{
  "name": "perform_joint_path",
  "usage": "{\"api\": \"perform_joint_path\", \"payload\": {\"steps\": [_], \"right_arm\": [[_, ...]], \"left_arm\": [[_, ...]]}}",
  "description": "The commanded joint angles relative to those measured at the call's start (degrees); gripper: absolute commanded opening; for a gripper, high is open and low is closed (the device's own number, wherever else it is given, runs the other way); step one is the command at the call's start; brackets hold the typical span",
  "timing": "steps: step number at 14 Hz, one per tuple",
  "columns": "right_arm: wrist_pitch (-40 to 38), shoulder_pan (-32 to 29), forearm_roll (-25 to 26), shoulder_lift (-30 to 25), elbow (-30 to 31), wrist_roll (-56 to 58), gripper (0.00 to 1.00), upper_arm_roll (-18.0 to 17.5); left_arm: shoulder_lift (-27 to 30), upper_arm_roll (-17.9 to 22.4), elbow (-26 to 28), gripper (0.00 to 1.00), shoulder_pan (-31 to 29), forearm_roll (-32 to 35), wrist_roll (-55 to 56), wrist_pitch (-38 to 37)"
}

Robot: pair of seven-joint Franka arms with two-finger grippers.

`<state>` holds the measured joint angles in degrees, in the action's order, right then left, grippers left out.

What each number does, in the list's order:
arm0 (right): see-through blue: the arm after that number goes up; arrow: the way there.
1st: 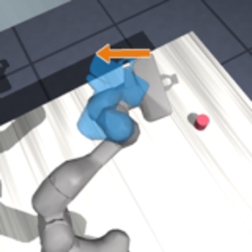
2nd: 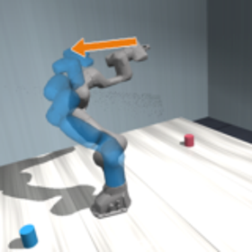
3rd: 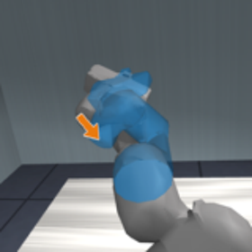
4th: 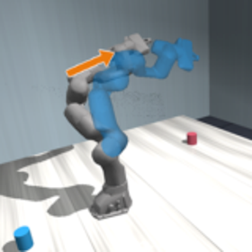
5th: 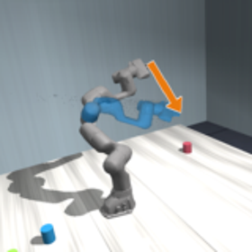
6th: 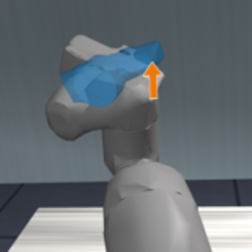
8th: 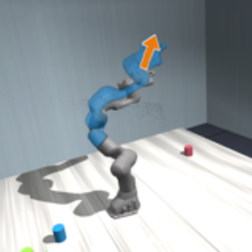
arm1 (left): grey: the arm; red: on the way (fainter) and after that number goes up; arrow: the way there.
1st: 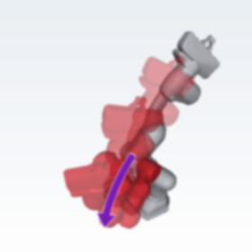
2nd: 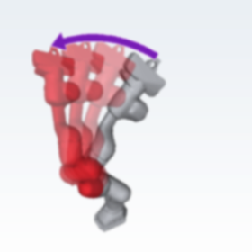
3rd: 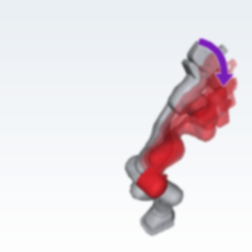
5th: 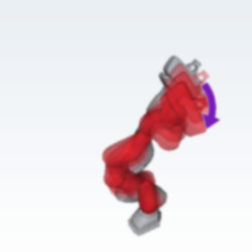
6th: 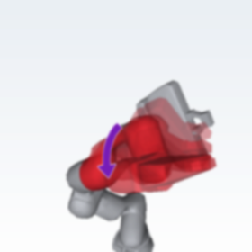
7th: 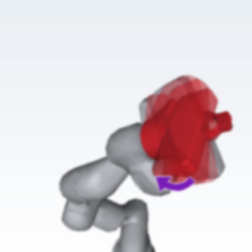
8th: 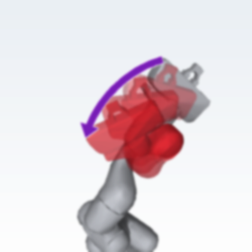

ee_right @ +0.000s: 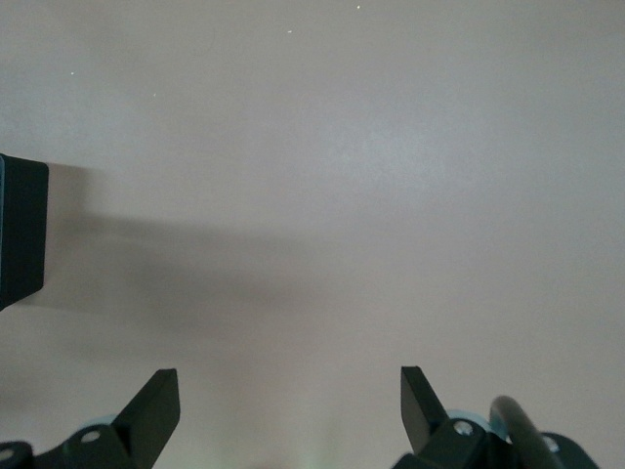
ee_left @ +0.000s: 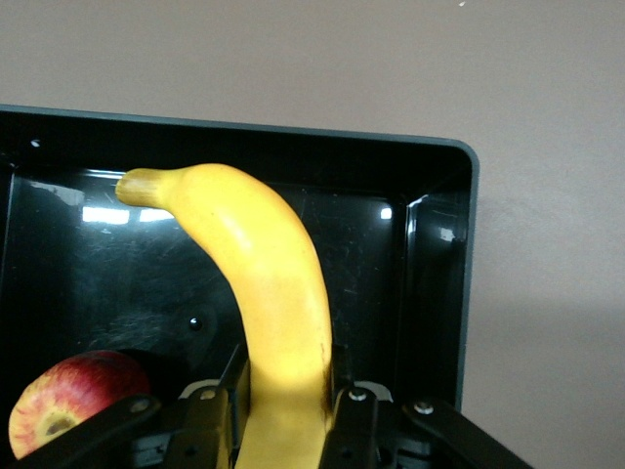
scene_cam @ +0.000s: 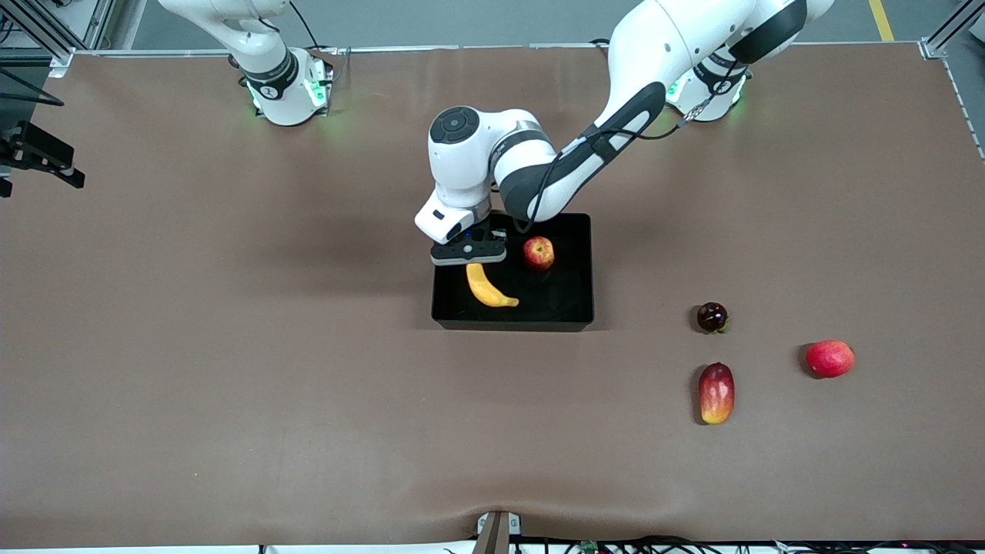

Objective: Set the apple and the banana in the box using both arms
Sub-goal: 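Lower the banana into the box beside the apple with the left gripper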

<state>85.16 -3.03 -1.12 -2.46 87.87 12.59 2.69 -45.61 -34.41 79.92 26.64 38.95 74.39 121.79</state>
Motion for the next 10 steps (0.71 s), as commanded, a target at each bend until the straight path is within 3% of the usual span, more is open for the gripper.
{"api": "perform_joint_path", "payload": {"steps": [1,10], "right_arm": [[-0.87,0.39,-0.81,0.44,-1.03,-0.64,1.00,0.30],[-0.96,0.22,-0.81,0.44,-1.03,-0.64,1.00,0.30]], "left_arm": [[-1.23,0.31,-1.09,0.00,0.52,1.21,0.50,0.64],[-3.43,6.72,-1.09,0.00,4.90,1.57,-0.03,6.00]]}}
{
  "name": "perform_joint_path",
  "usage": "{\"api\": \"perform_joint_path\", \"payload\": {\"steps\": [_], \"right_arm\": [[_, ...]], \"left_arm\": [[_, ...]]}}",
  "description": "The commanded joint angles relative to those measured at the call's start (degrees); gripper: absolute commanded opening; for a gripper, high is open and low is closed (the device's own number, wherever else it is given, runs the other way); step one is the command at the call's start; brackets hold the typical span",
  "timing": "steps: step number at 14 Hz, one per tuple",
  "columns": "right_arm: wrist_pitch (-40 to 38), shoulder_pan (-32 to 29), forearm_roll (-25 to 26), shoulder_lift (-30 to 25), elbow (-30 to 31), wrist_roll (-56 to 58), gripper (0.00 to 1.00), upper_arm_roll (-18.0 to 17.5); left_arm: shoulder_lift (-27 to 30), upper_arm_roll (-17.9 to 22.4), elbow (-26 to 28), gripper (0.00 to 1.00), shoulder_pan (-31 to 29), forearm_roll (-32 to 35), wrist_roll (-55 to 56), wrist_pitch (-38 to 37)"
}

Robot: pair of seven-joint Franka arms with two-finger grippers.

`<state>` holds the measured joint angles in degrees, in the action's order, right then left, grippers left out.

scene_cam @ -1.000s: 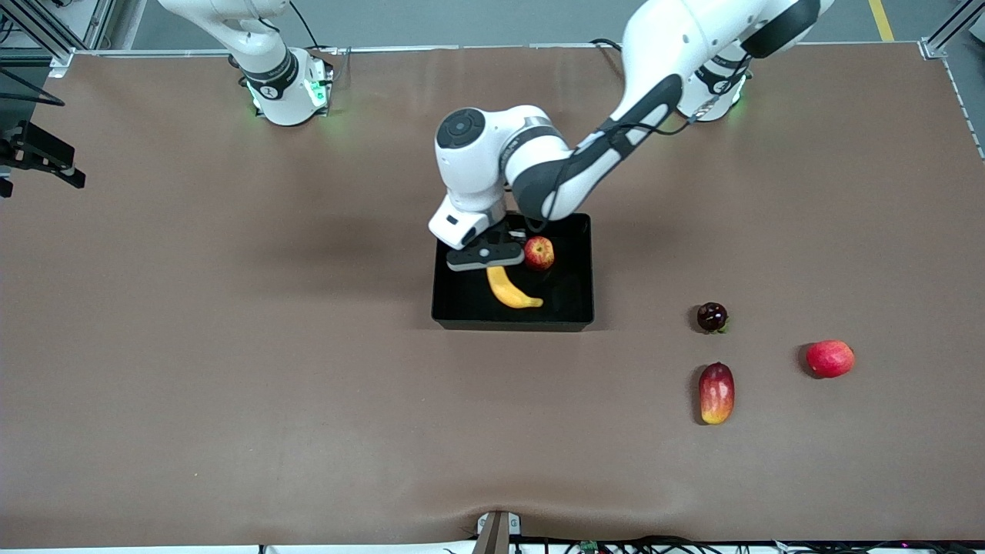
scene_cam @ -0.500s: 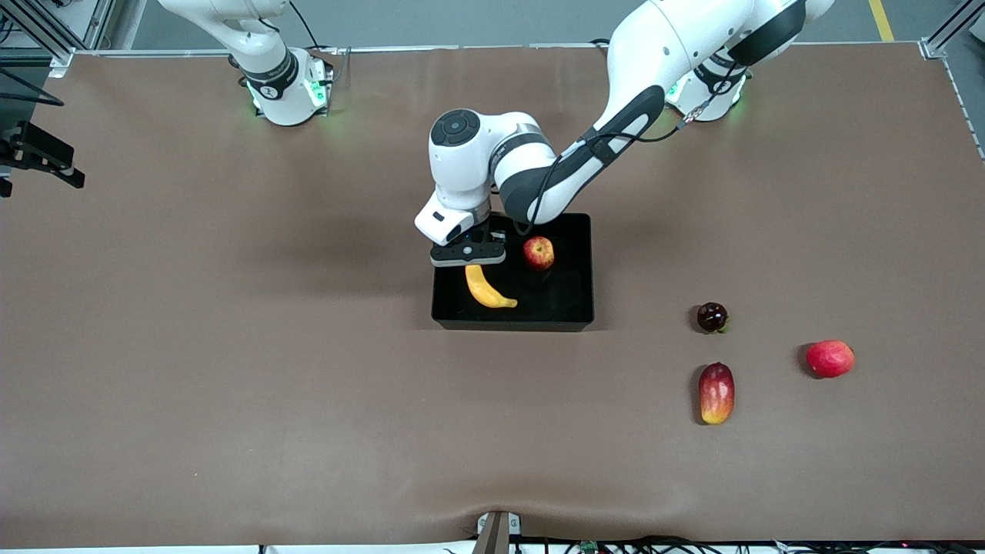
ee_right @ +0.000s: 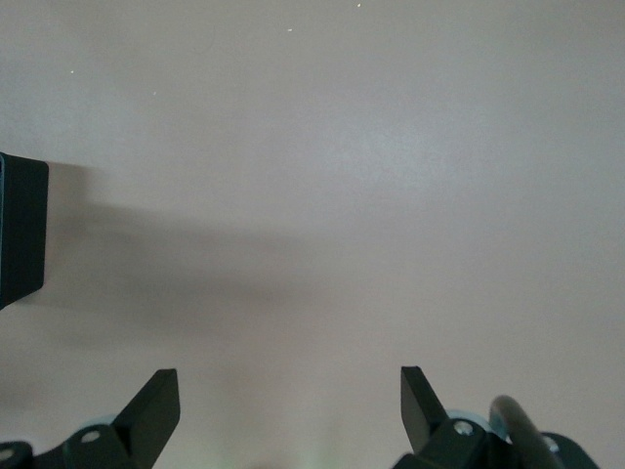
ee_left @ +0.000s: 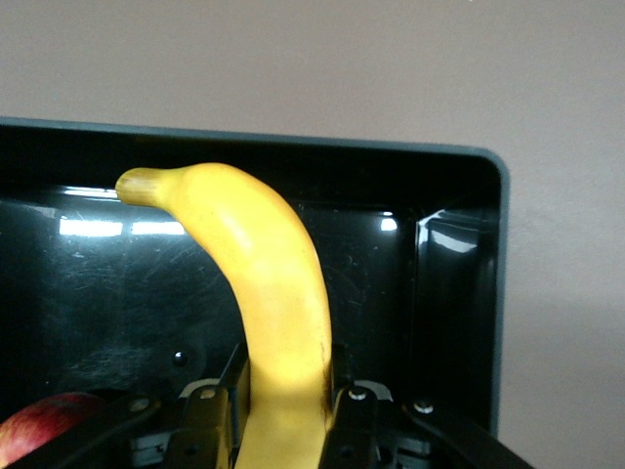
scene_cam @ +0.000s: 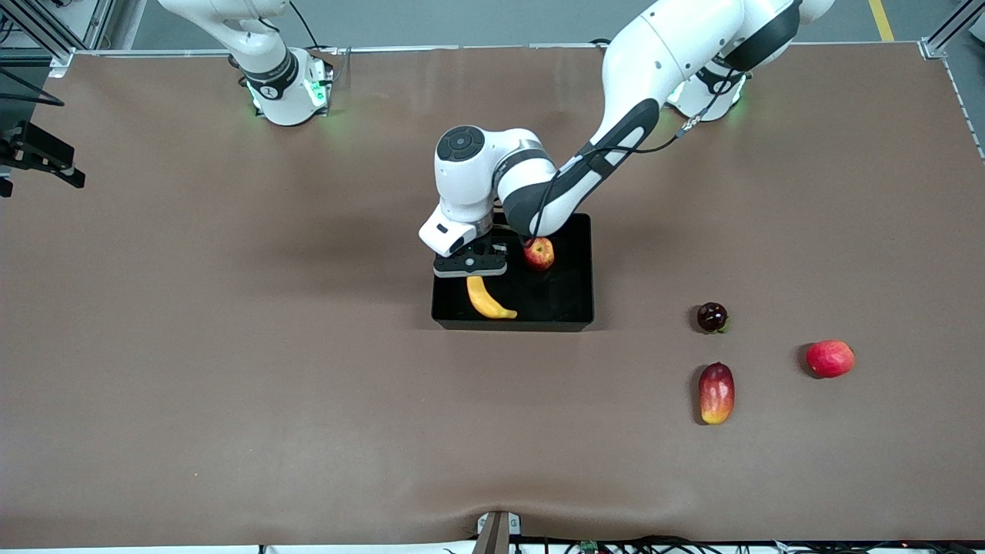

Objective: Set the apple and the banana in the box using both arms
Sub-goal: 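Lower the banana into the box beside the apple with the left gripper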

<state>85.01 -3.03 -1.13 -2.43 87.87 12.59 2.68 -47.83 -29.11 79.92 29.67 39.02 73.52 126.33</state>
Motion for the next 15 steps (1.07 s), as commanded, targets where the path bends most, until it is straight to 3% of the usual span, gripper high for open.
{"api": "perform_joint_path", "payload": {"steps": [1,7,10,12,13,14,15], "right_arm": [[-0.81,0.13,-0.81,0.49,-0.95,-0.64,1.00,0.31],[-0.81,0.04,-0.81,0.49,-0.86,-0.64,1.00,0.31],[-0.81,0.22,-0.81,0.41,-0.86,-0.64,1.00,0.31],[-0.81,0.31,-0.81,0.41,-0.86,-0.64,1.00,0.31],[-0.81,0.22,-0.81,0.41,-0.86,-0.64,1.00,0.31],[-0.81,0.13,-0.81,0.41,-0.86,-0.64,1.00,0.31],[-0.81,0.13,-0.81,0.41,-0.86,-0.64,1.00,0.31]], "left_arm": [[-1.82,1.51,-1.08,0.00,2.23,1.50,0.93,1.72],[-4.46,1.86,-0.90,0.00,2.67,2.82,1.10,3.75],[-4.47,2.30,-0.90,0.13,2.24,2.82,1.01,3.75],[-4.47,2.56,-0.81,0.36,2.06,2.82,1.45,3.75],[-4.47,2.65,-0.81,0.54,1.88,2.73,1.80,3.75],[-4.47,2.65,-0.81,0.83,1.71,2.64,1.81,3.75],[-4.03,2.57,-0.81,1.00,1.71,2.64,1.72,3.75]]}}
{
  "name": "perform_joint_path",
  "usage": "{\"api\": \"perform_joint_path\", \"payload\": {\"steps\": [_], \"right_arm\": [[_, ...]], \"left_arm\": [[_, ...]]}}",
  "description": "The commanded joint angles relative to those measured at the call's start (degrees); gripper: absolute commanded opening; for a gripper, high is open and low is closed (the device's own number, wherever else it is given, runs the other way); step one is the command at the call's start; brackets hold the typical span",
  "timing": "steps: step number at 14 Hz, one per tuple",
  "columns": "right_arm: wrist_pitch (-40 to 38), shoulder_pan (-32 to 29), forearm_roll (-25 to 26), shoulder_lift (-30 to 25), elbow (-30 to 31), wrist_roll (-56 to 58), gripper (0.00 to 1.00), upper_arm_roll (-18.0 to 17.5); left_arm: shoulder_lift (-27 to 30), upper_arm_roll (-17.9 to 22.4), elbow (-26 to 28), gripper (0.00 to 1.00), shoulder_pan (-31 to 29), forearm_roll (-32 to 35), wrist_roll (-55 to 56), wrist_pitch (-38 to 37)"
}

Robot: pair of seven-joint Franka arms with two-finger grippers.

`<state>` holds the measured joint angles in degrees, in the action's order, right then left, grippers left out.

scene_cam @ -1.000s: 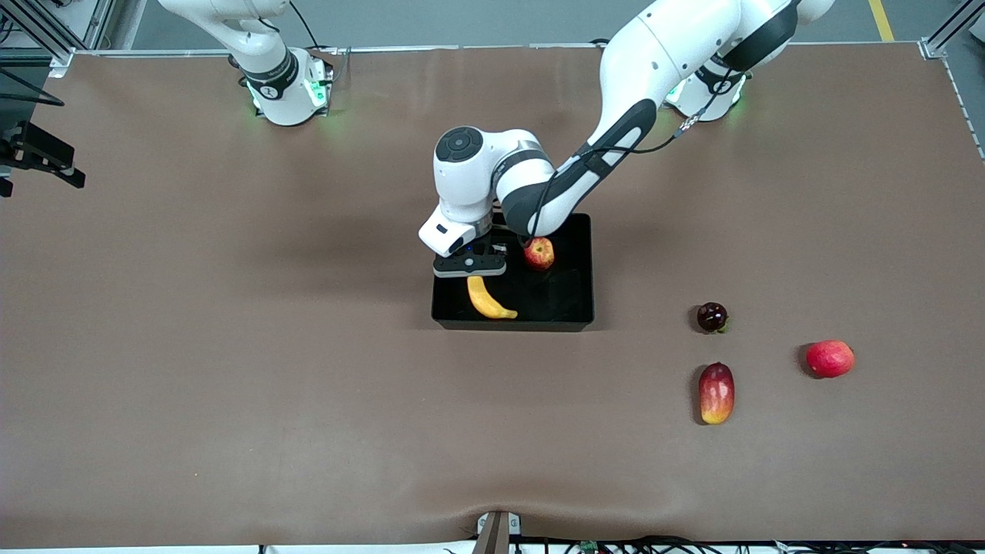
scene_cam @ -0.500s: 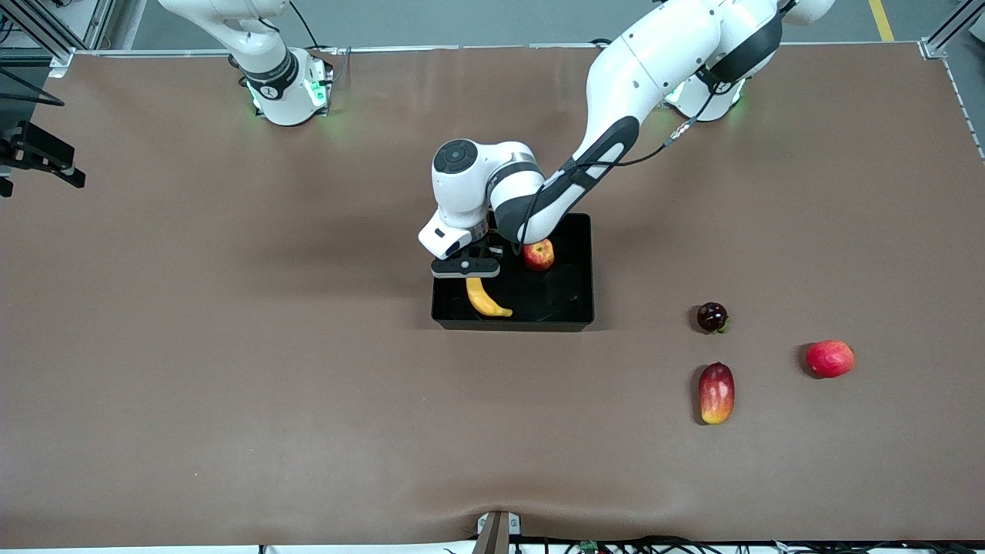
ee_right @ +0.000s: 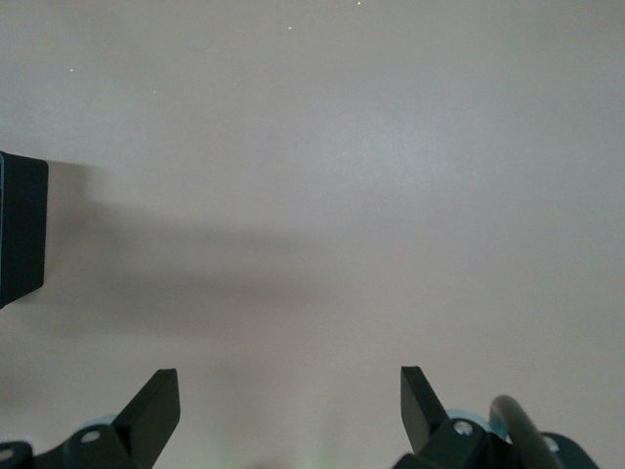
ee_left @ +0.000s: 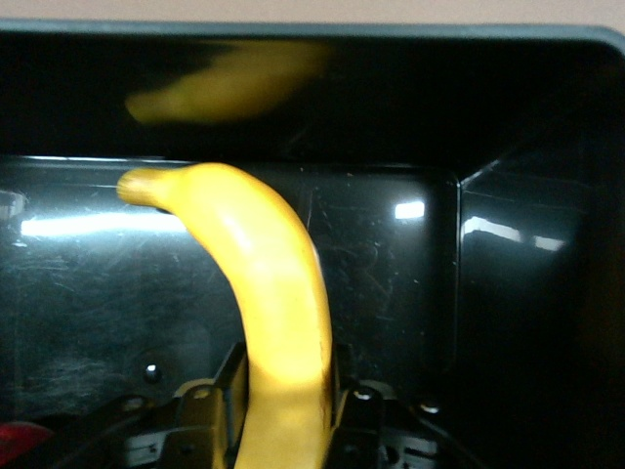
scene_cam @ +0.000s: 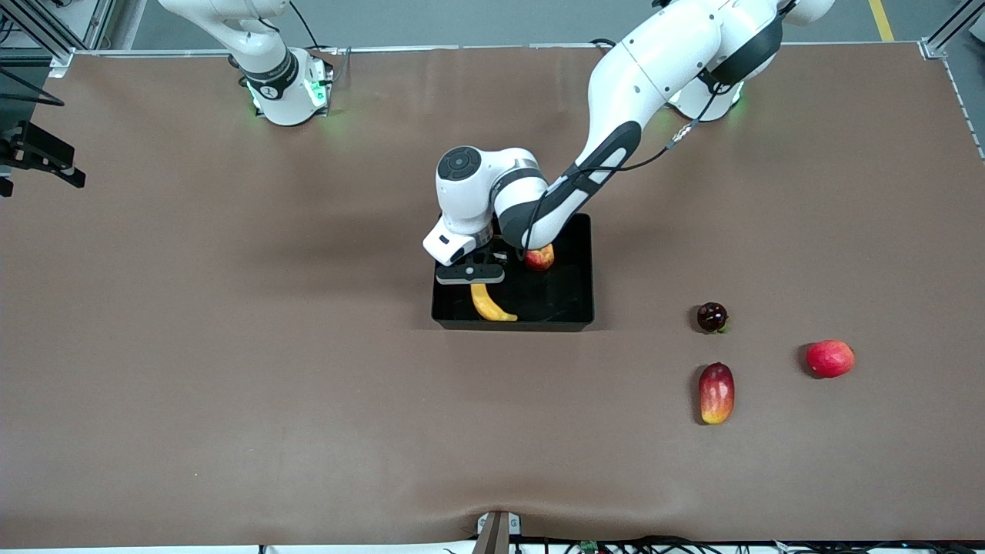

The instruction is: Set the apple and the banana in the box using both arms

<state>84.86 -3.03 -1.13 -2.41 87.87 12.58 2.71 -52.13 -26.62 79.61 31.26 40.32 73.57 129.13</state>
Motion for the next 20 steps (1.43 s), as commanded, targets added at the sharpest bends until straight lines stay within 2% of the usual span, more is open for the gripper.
{"api": "perform_joint_path", "payload": {"steps": [1,4,9,13,16,20], "right_arm": [[-0.66,0.13,-0.81,0.38,-0.86,-0.63,1.00,0.27],[-0.66,0.22,-0.81,0.38,-0.86,-0.72,1.00,0.27],[-0.66,0.22,-0.81,0.38,-0.86,-0.72,1.00,0.27],[-0.66,0.13,-0.81,0.47,-0.77,-0.63,1.00,0.27],[-0.66,0.13,-0.81,0.38,-0.77,-0.63,1.00,0.27],[-0.66,0.13,-0.81,0.38,-0.77,-0.63,1.00,0.27]], "left_arm": [[1.06,0.16,-0.59,1.00,-0.15,1.34,1.23,0.51],[4.65,-0.10,-0.68,1.00,-1.55,-0.06,1.23,-2.29],[17.47,-1.24,-0.77,1.00,-9.18,-9.79,-2.44,-10.73],[26.80,-1.24,-0.77,1.00,-19.63,-19.47,-21.05,-20.39],[31.90,-0.89,-0.68,1.00,-25.62,-19.05,-26.52,-26.02],[36.47,-1.33,-0.68,1.00,-32.92,-21.50,-44.09,-31.03]]}}
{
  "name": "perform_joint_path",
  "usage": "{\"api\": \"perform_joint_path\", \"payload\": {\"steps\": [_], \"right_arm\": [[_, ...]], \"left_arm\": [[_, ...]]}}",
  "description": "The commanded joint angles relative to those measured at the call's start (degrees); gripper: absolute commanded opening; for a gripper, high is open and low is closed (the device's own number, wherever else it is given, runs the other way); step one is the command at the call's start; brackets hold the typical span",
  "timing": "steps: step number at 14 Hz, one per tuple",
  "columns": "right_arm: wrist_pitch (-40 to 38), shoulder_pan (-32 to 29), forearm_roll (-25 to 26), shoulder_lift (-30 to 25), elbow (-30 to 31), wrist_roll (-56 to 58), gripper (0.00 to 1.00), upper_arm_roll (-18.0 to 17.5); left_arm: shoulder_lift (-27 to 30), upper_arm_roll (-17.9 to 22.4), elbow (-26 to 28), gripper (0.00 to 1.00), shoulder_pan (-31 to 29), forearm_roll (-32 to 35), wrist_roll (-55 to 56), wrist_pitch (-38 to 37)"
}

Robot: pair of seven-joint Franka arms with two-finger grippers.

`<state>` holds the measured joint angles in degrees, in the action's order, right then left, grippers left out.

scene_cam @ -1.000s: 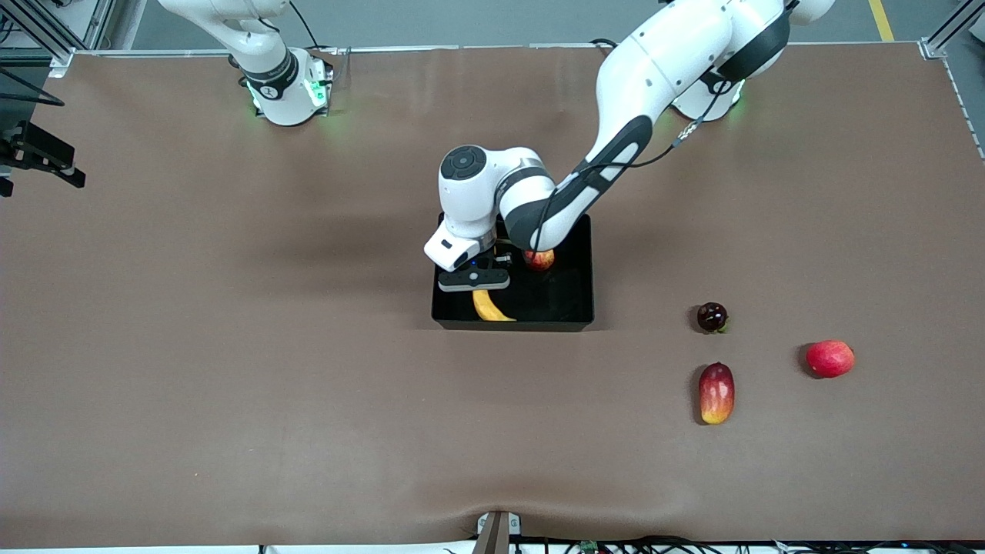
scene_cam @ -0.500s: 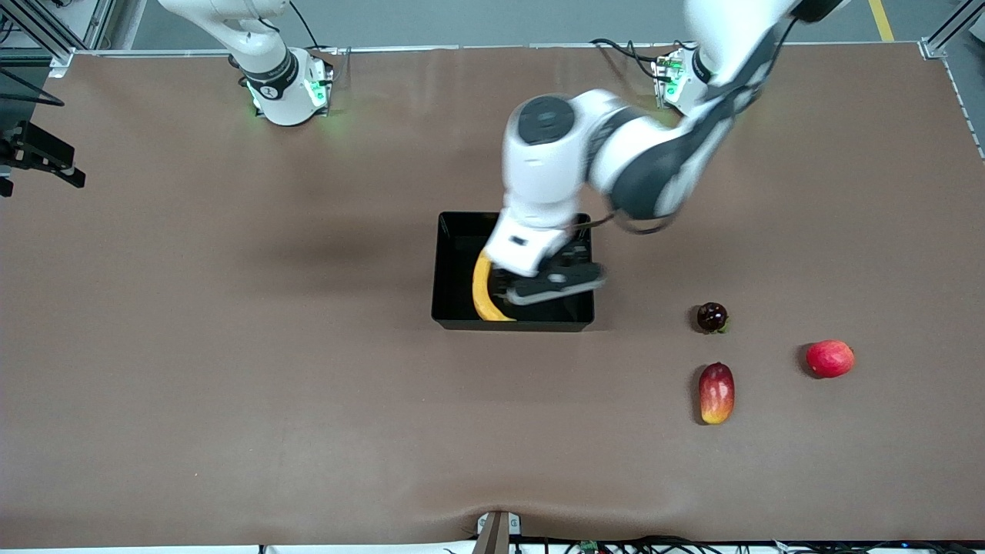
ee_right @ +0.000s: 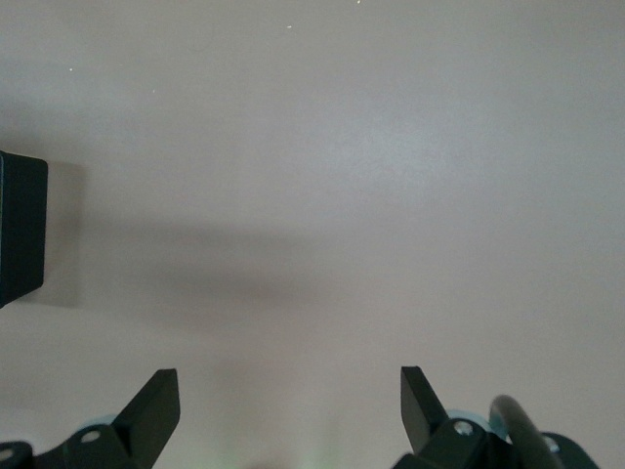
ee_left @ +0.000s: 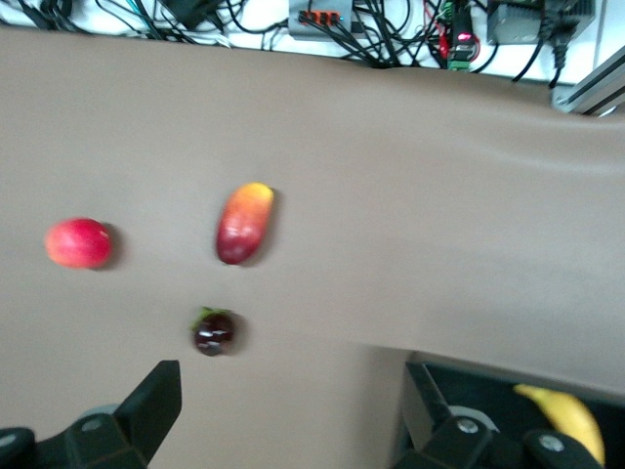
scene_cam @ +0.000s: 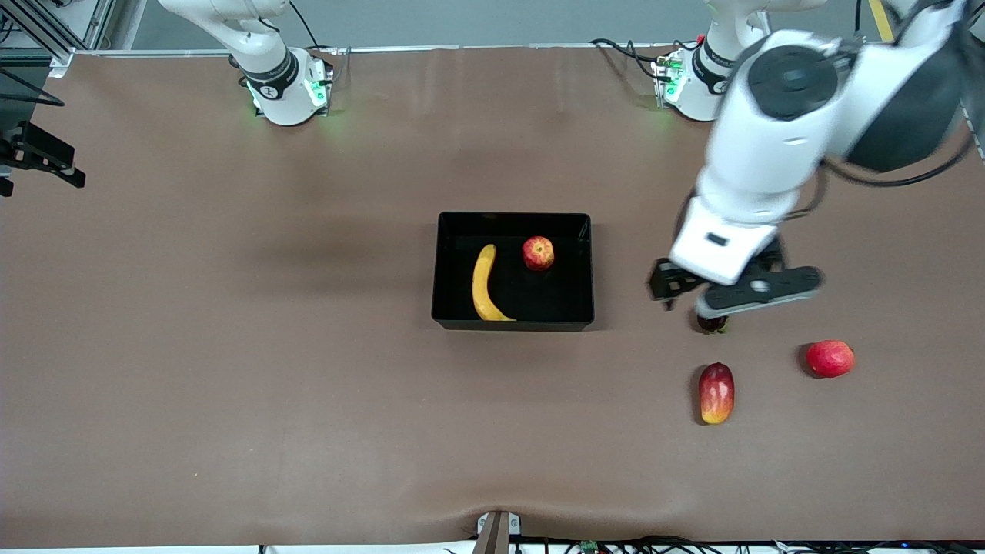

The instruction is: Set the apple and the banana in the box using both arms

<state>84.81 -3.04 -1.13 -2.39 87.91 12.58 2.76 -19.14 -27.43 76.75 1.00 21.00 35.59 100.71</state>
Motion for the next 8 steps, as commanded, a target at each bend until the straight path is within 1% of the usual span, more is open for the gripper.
{"api": "perform_joint_path", "payload": {"steps": [1,5,6,7,8], "right_arm": [[-0.61,0.14,-0.80,0.45,-0.81,-0.63,1.00,0.23],[-0.61,0.14,-0.80,0.36,-0.81,-0.63,1.00,0.23],[-0.61,0.14,-0.80,0.45,-0.81,-0.63,1.00,0.23],[-0.61,0.14,-0.80,0.36,-0.81,-0.63,1.00,0.23],[-0.61,0.14,-0.80,0.36,-0.81,-0.63,1.00,0.23]], "left_arm": [[4.88,-0.44,2.35,1.00,-3.97,-3.23,-7.89,-4.54],[9.55,-0.52,3.14,1.00,-8.37,-3.94,-17.73,-11.32],[12.25,0.09,4.45,1.00,-9.60,-6.73,-20.71,-11.76],[15.24,2.96,6.81,1.00,-8.65,-9.02,-23.17,-11.77],[17.97,7.86,9.19,1.00,-5.25,-10.18,-24.24,-11.86]]}}
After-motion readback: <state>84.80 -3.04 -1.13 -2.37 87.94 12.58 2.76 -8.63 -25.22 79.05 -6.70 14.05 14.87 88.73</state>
